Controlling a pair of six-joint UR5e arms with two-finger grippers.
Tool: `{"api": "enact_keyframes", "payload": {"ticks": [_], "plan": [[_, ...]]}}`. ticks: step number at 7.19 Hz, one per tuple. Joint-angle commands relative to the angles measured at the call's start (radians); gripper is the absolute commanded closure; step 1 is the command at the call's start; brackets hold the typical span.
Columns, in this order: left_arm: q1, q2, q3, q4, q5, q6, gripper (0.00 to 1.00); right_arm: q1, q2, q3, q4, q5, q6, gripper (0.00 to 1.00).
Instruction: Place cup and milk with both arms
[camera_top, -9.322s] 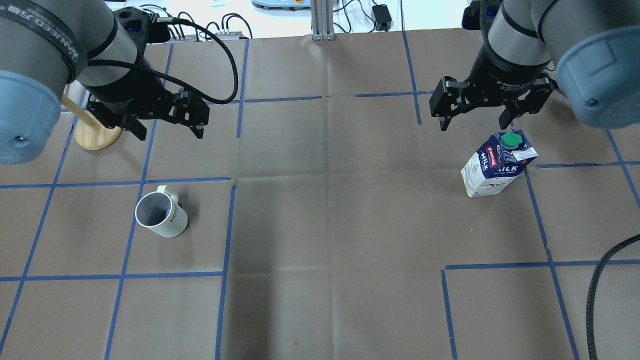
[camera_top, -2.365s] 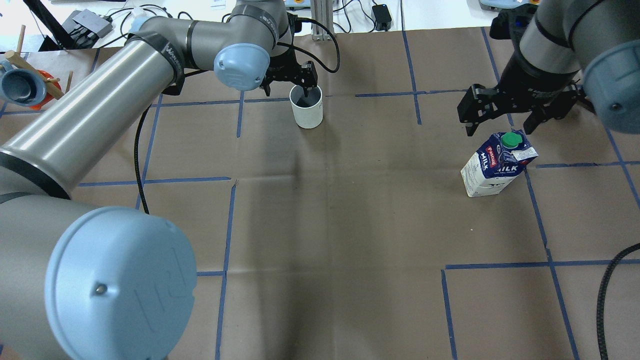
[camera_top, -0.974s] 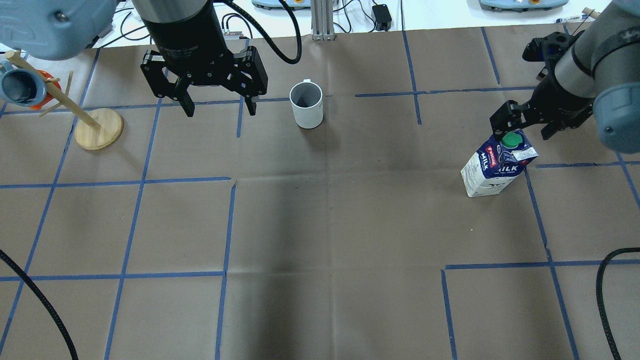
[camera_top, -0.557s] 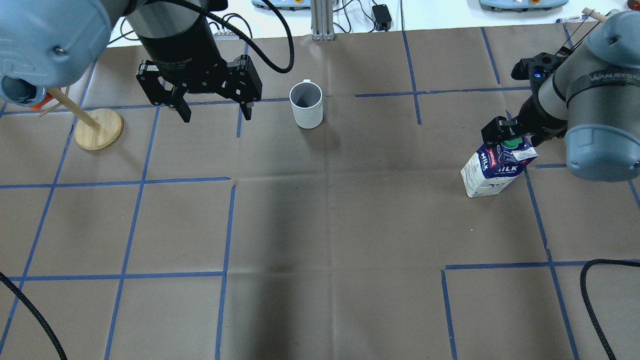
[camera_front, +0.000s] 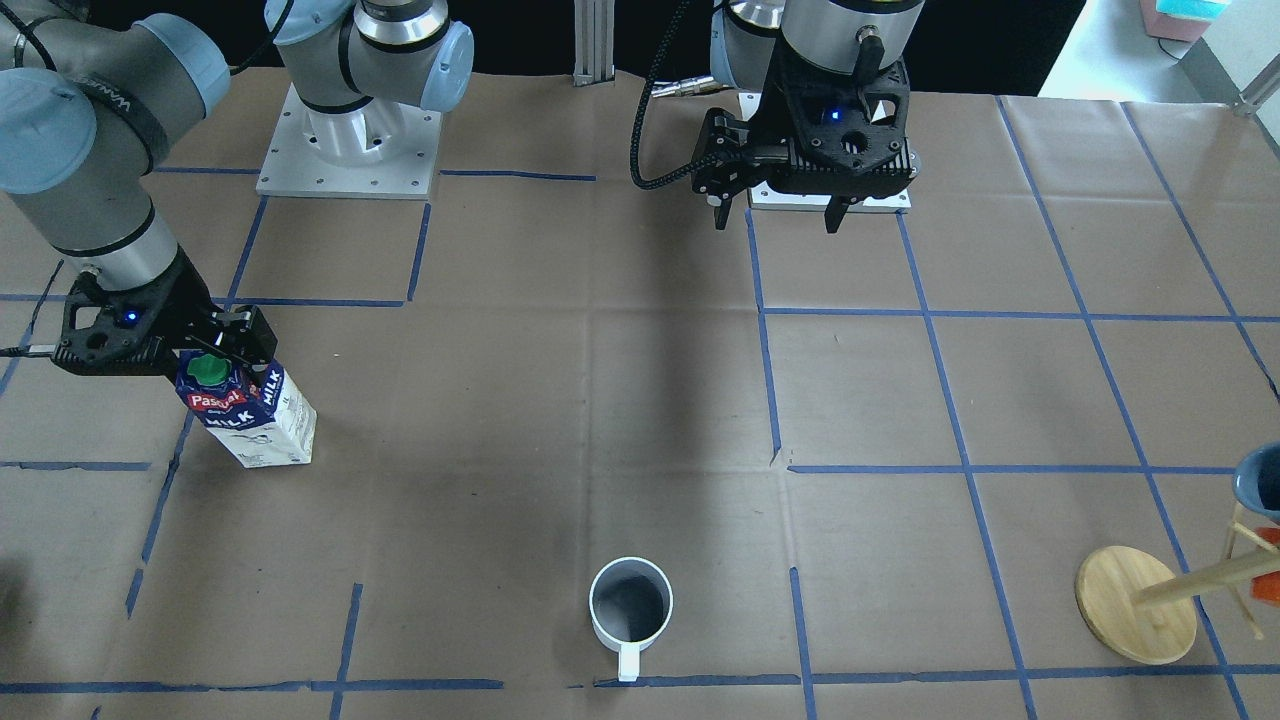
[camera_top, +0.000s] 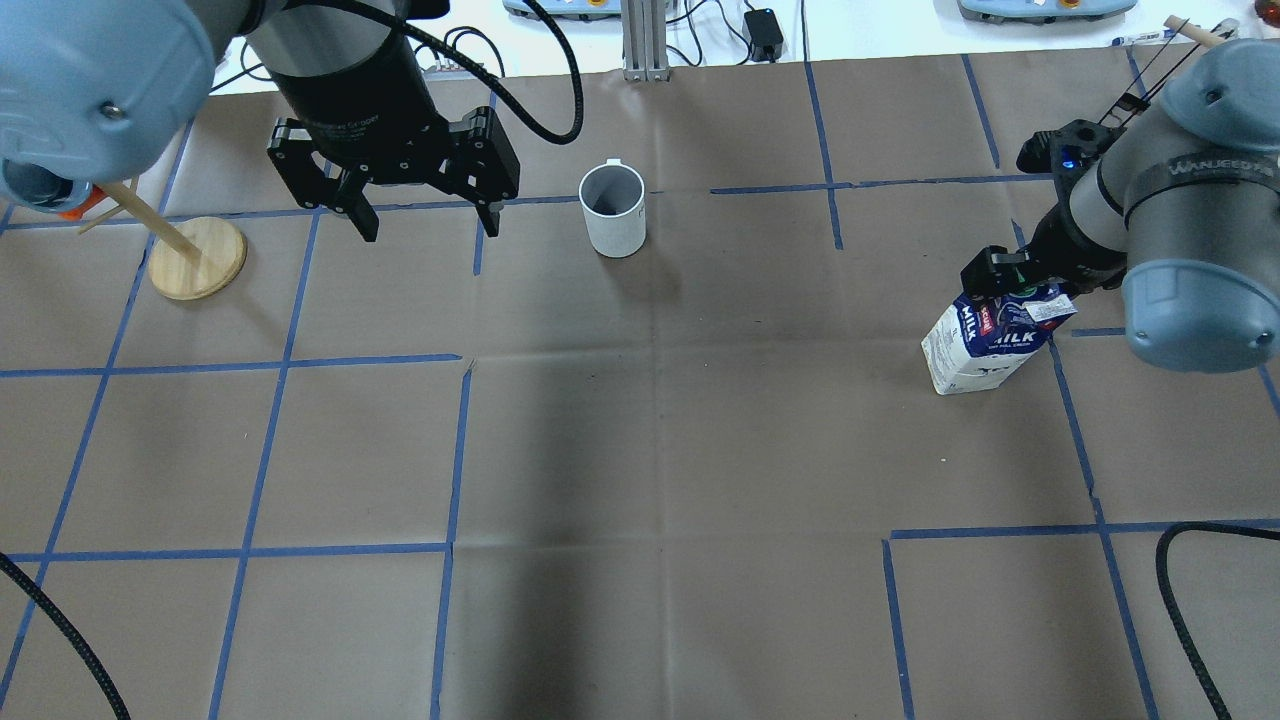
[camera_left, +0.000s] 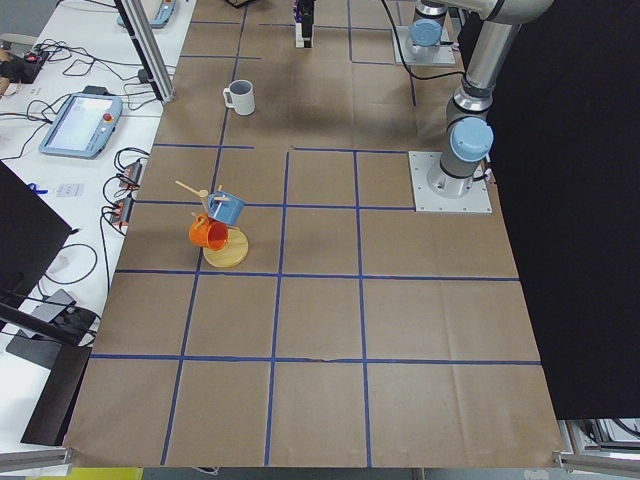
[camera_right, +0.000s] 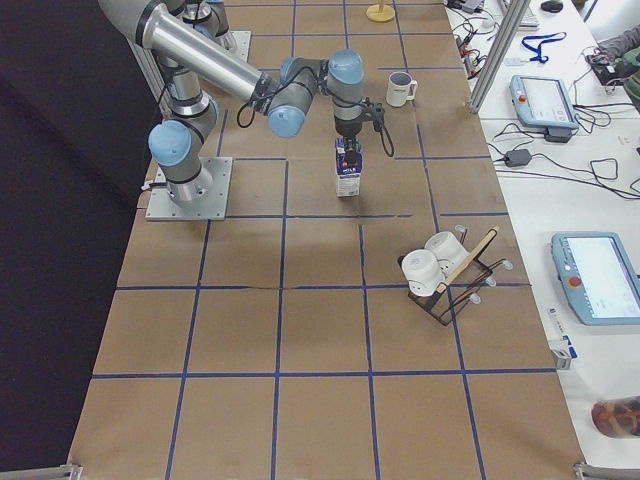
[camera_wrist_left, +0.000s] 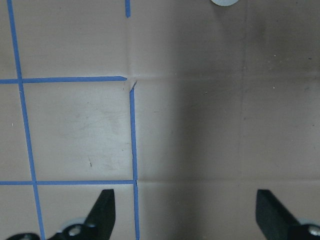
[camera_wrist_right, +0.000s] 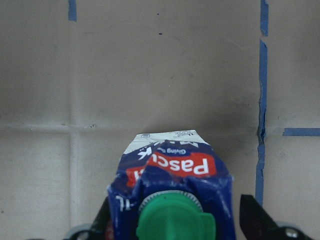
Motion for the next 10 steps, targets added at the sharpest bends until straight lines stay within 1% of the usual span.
{"api": "enact_keyframes", "payload": {"ticks": [1,3,4,6,7,8,9,10], "plan": [[0.000,0.000,0.000,0.000,0.000,0.000,0.00,0.000,-0.007,-0.002,0.019,0.001,-0.003,0.51],[0.000,0.000,0.000,0.002,-0.002,0.000,0.00,0.002,-0.013,-0.016,0.016,0.000,-0.003,0.52],[0.000,0.000,0.000,0.002,-0.002,0.000,0.00,0.003,-0.015,-0.063,0.038,0.000,-0.003,0.52],[0.002,0.000,0.000,0.003,-0.002,0.000,0.00,0.008,0.008,-0.283,0.294,0.006,0.009,0.52],[0.000,0.002,-0.002,0.000,0.001,0.002,0.00,0.026,0.040,-0.373,0.370,0.015,0.015,0.52],[0.003,0.002,-0.002,0.003,0.002,0.000,0.00,0.090,0.086,-0.442,0.369,0.003,0.038,0.52],[0.011,0.002,-0.002,0.003,0.000,0.002,0.00,0.166,0.167,-0.517,0.369,0.000,0.143,0.52],[0.025,0.009,-0.002,0.002,0.000,0.002,0.00,0.232,0.260,-0.613,0.372,0.000,0.236,0.52]]}}
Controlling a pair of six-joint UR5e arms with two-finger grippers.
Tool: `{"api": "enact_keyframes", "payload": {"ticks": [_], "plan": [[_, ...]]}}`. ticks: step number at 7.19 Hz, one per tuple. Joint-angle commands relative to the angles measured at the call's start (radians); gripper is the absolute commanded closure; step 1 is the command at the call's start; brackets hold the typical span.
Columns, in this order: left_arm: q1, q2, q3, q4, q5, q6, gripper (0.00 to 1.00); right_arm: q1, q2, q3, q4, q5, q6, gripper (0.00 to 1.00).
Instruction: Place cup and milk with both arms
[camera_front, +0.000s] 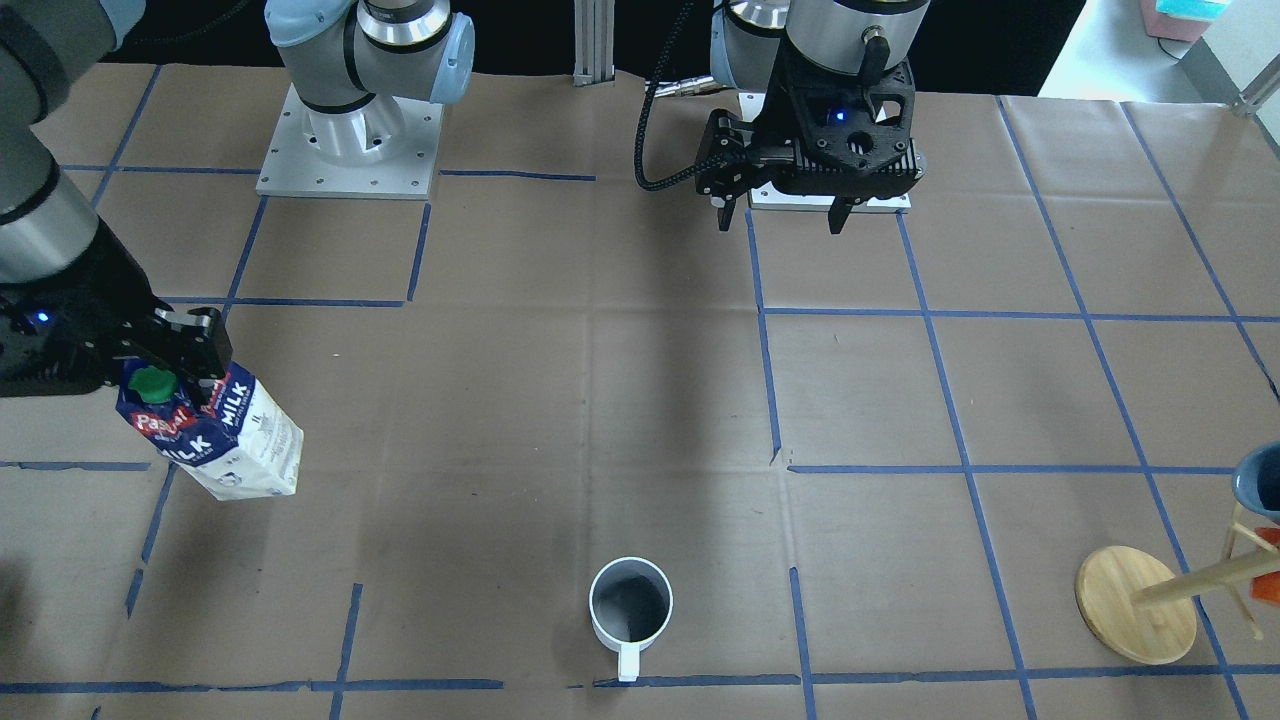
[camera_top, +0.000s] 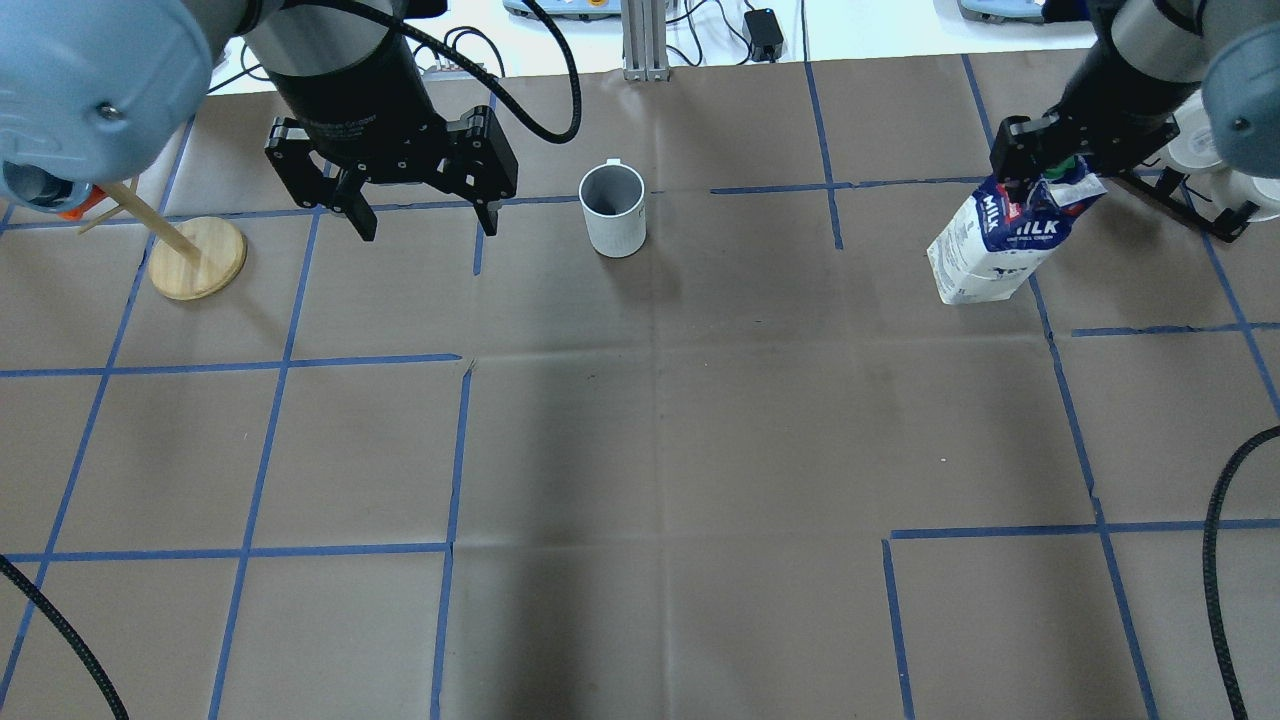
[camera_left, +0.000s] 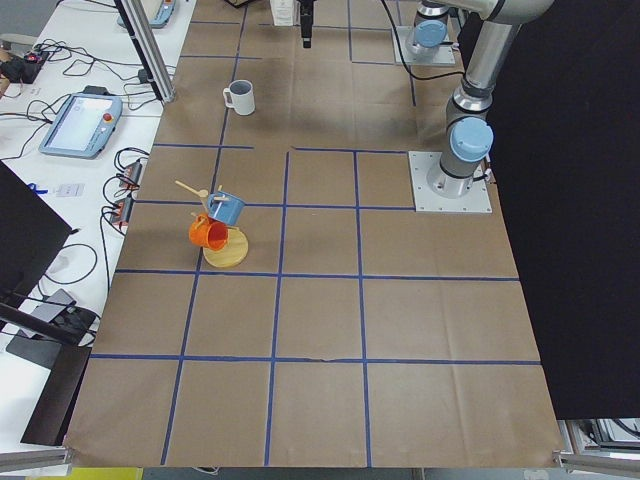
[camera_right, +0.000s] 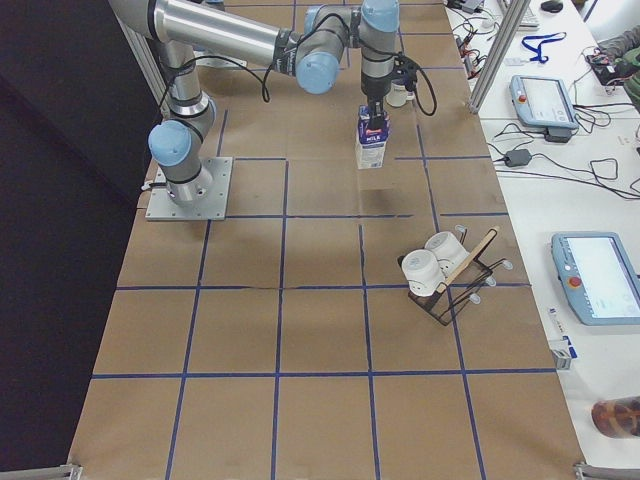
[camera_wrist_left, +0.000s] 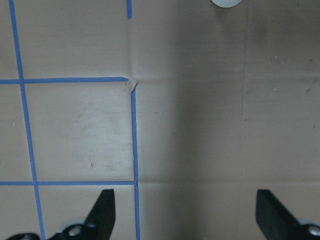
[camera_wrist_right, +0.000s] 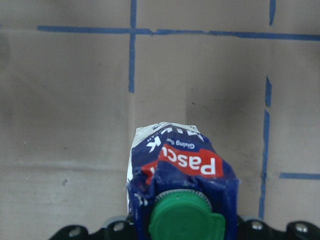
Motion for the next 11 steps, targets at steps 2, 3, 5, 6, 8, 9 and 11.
{"api": "enact_keyframes", "payload": {"ticks": [2,3,5,6,8,9,11], "plan": [[0.027,0.015,-0.011,0.001,-0.003,0.000,0.00,0.200,0.271,-0.322,0.094,-0.004,0.297,0.52],[0.027,0.015,-0.011,0.001,-0.005,0.000,0.00,0.264,0.350,-0.416,0.113,-0.004,0.384,0.52],[0.027,0.017,-0.011,0.001,-0.005,-0.001,0.00,0.336,0.441,-0.510,0.113,-0.002,0.489,0.52],[0.027,0.017,-0.011,0.001,-0.005,-0.001,0.00,0.361,0.470,-0.535,0.113,-0.002,0.527,0.52],[0.027,0.017,-0.011,0.001,-0.005,-0.001,0.00,0.389,0.523,-0.550,0.093,-0.004,0.560,0.52],[0.027,0.017,-0.011,0.001,-0.005,-0.001,0.00,0.389,0.539,-0.555,0.095,-0.008,0.561,0.52],[0.027,0.018,-0.011,0.001,-0.005,-0.001,0.00,0.387,0.550,-0.555,0.095,-0.014,0.561,0.39]]}}
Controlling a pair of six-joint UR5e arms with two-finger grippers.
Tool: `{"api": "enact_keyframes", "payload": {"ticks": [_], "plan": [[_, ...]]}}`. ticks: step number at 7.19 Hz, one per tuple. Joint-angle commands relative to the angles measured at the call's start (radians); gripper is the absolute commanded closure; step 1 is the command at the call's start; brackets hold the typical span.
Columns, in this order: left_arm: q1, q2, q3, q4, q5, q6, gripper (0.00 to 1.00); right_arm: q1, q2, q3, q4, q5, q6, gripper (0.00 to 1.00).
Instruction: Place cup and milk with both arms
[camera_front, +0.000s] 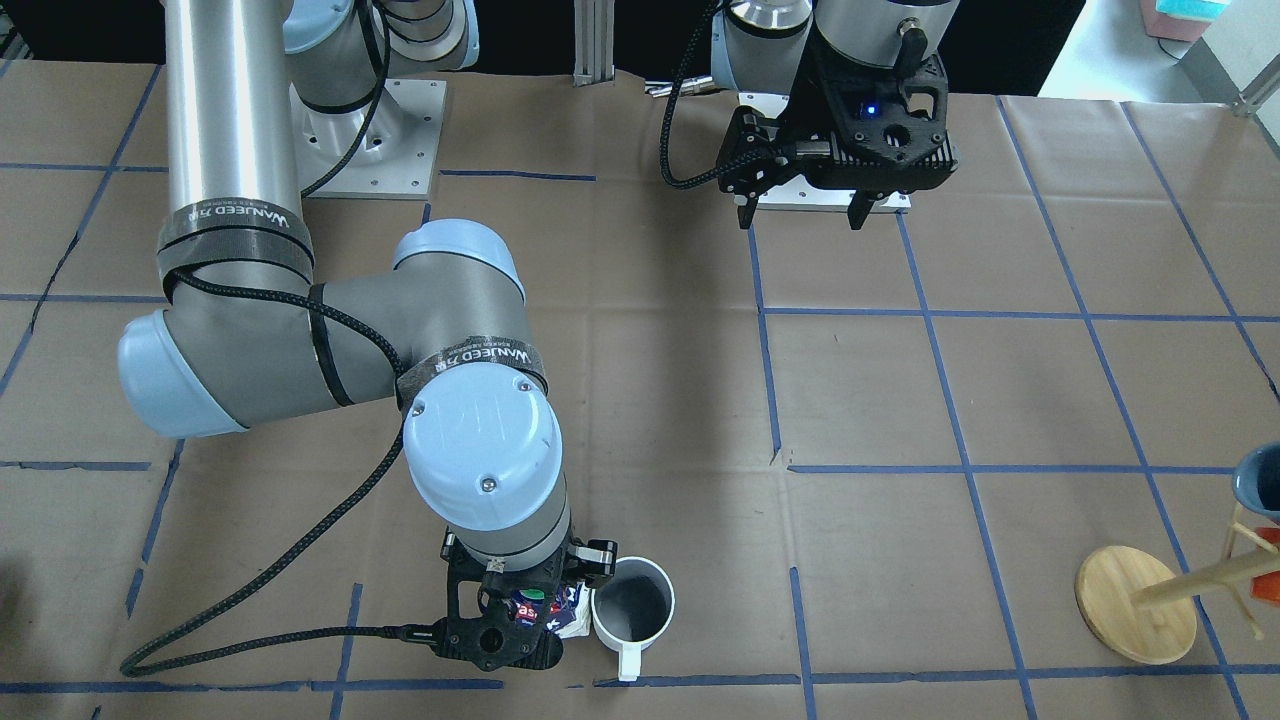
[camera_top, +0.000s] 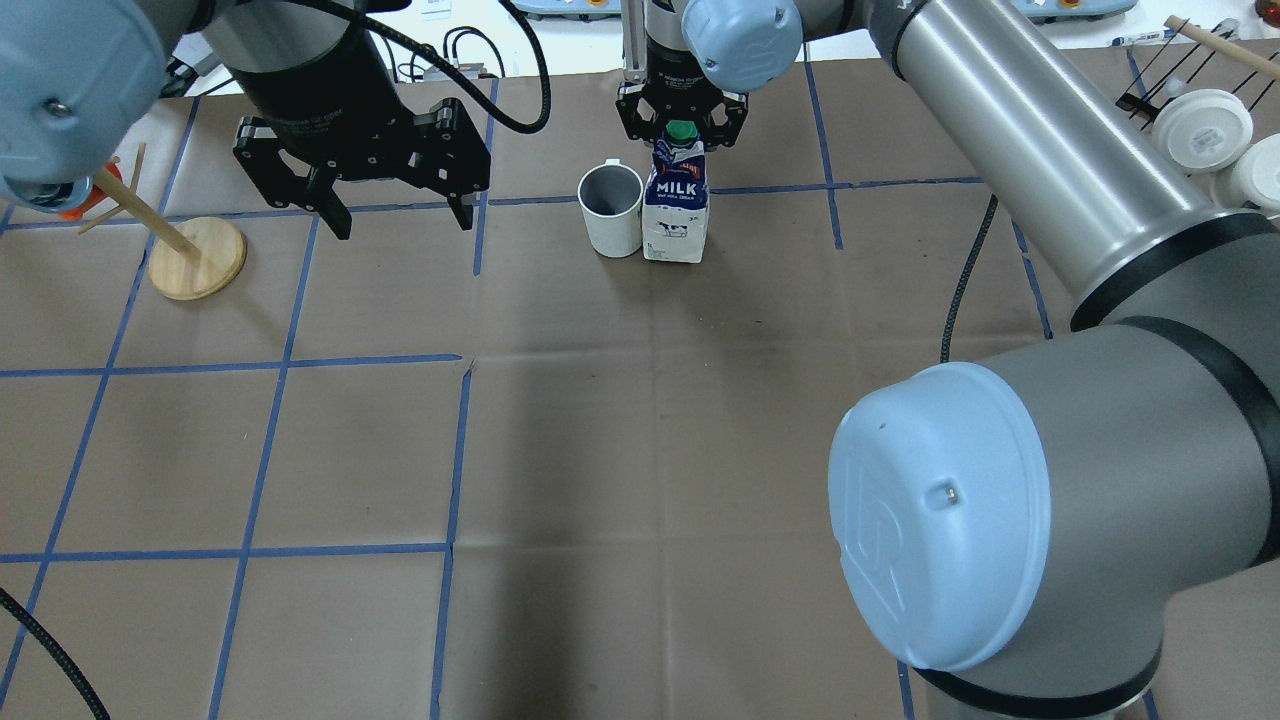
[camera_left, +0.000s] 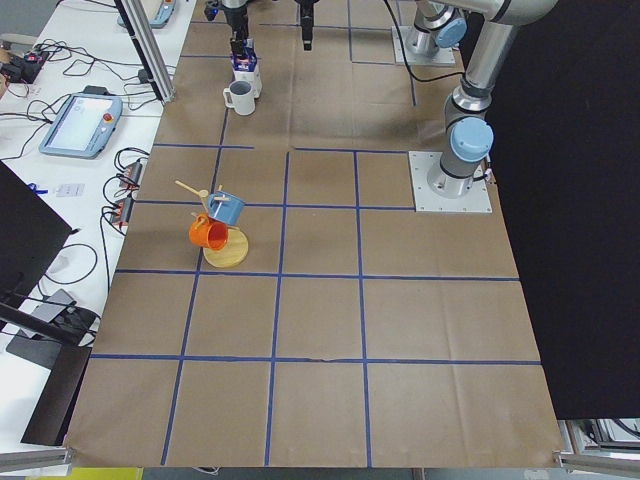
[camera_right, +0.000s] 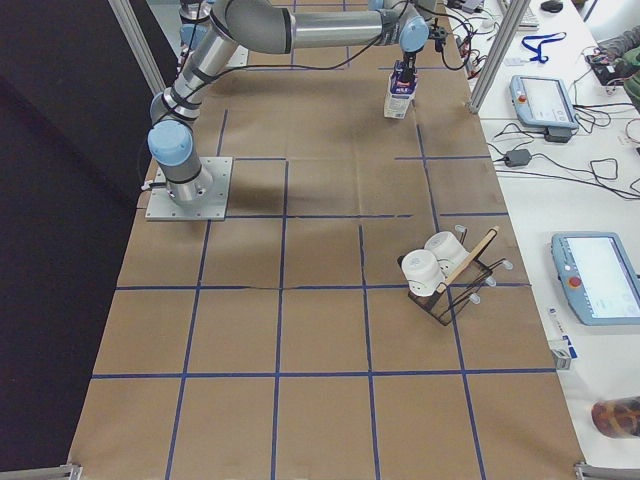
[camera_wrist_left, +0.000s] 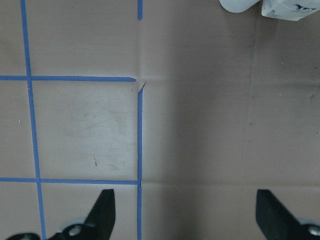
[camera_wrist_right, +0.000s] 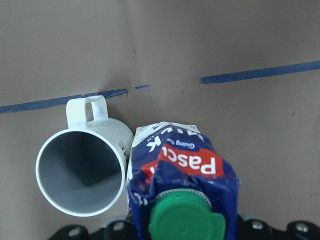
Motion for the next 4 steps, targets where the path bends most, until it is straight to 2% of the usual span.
{"api": "enact_keyframes", "payload": {"ticks": [1,4], "plan": [[0.000,0.001,0.000,0.000,0.000,0.000,0.00,-0.005,0.011,-0.002,-0.019,-0.029,0.000,0.02],[0.000,0.001,0.000,0.000,-0.001,0.000,0.00,-0.026,-0.056,0.000,0.012,-0.031,-0.015,0.00]]}}
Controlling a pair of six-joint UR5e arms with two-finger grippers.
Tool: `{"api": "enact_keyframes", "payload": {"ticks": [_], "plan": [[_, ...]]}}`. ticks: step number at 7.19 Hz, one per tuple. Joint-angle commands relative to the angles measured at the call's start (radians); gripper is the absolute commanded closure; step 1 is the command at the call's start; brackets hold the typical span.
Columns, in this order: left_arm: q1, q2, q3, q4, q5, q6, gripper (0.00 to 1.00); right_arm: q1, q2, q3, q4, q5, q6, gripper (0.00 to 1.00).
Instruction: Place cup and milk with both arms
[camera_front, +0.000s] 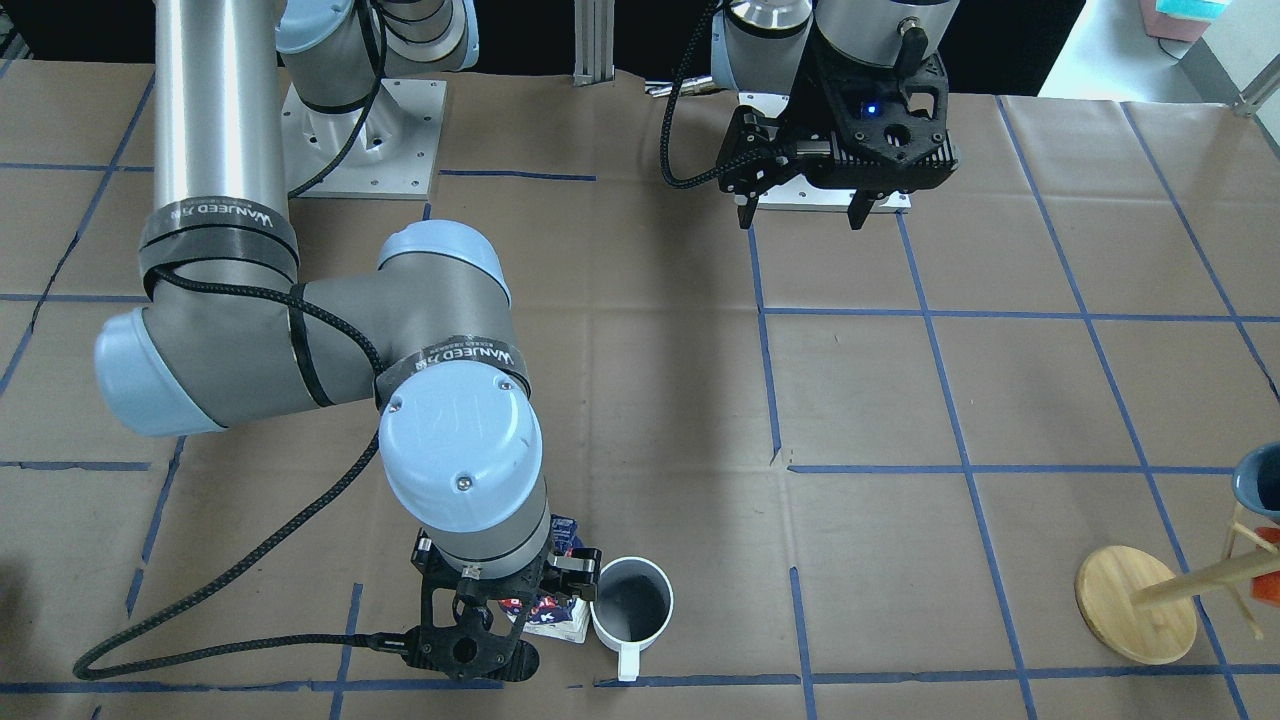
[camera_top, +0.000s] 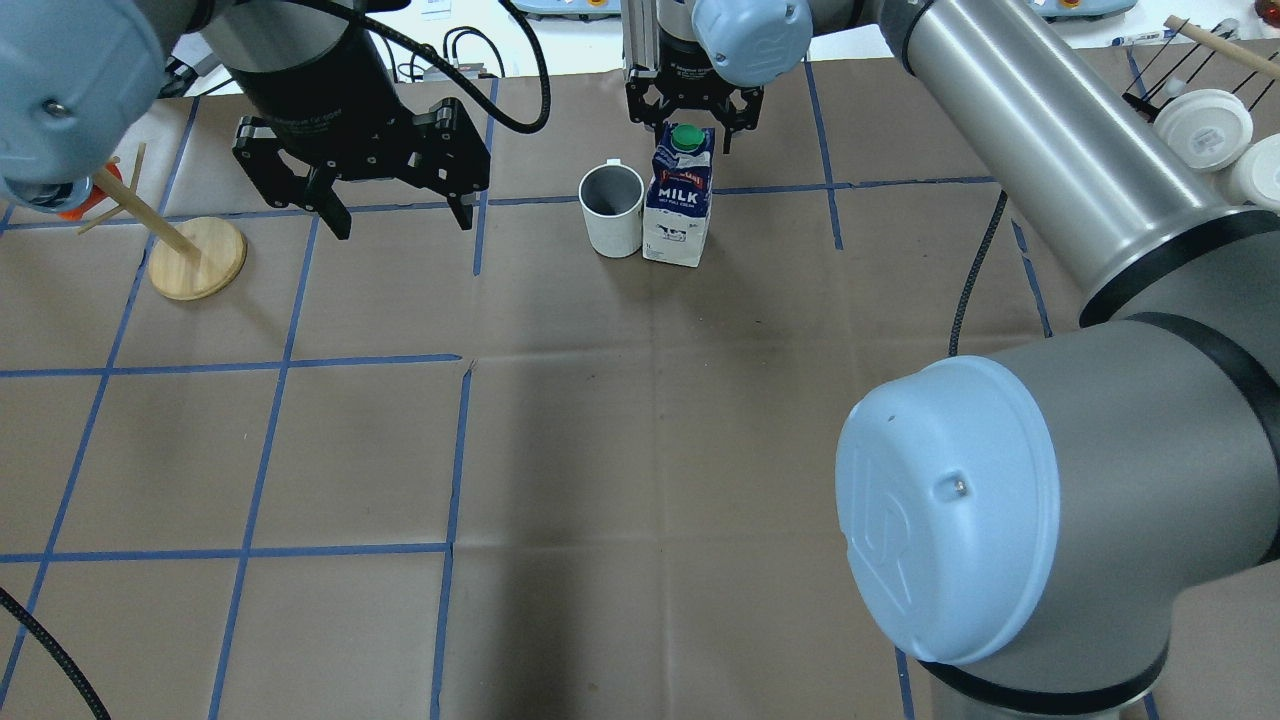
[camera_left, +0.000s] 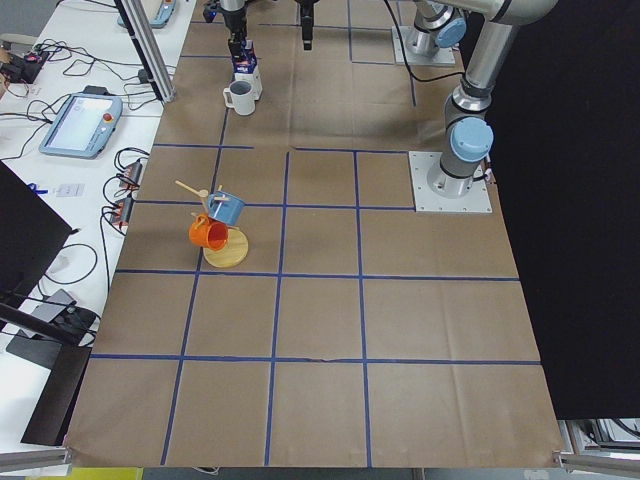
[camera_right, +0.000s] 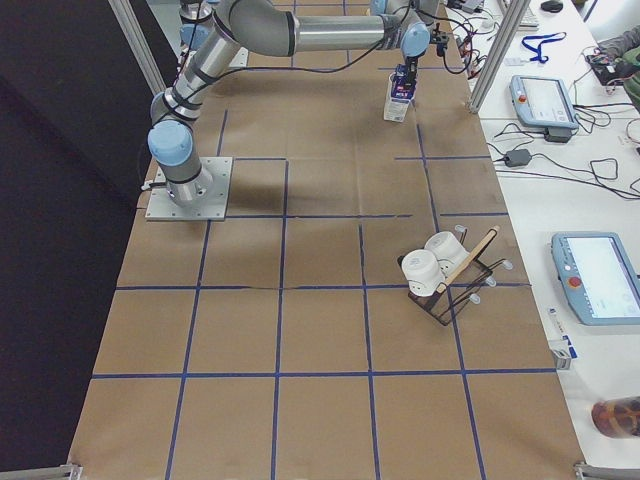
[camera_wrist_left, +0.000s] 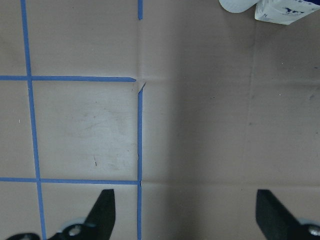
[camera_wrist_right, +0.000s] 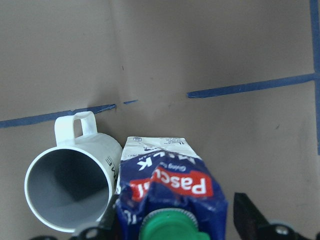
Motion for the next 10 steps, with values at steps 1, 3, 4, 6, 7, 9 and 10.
{"api": "enact_keyframes", "payload": {"ticks": [1,3,4,6,7,9,10], "plan": [[0.000,0.000,0.000,0.000,-0.001,0.000,0.00,-0.009,-0.053,0.005,0.053,-0.002,-0.010,0.00],[0.000,0.000,0.000,0.000,-0.001,0.000,0.00,-0.014,-0.070,0.005,0.075,-0.003,-0.011,0.00],[0.000,0.000,0.000,0.000,-0.001,0.000,0.00,-0.025,-0.102,0.012,0.119,-0.003,-0.052,0.00],[0.000,0.000,0.000,0.000,-0.001,0.000,0.00,-0.103,-0.217,0.018,0.318,-0.005,-0.201,0.00],[0.002,0.000,0.000,0.000,0.000,0.002,0.00,-0.139,-0.277,0.047,0.378,-0.008,-0.271,0.00],[0.002,0.000,0.000,0.000,-0.001,0.002,0.00,-0.213,-0.435,0.220,0.402,-0.008,-0.350,0.02],[0.002,0.000,0.000,0.000,0.000,0.002,0.00,-0.236,-0.533,0.339,0.391,-0.005,-0.352,0.02]]}}
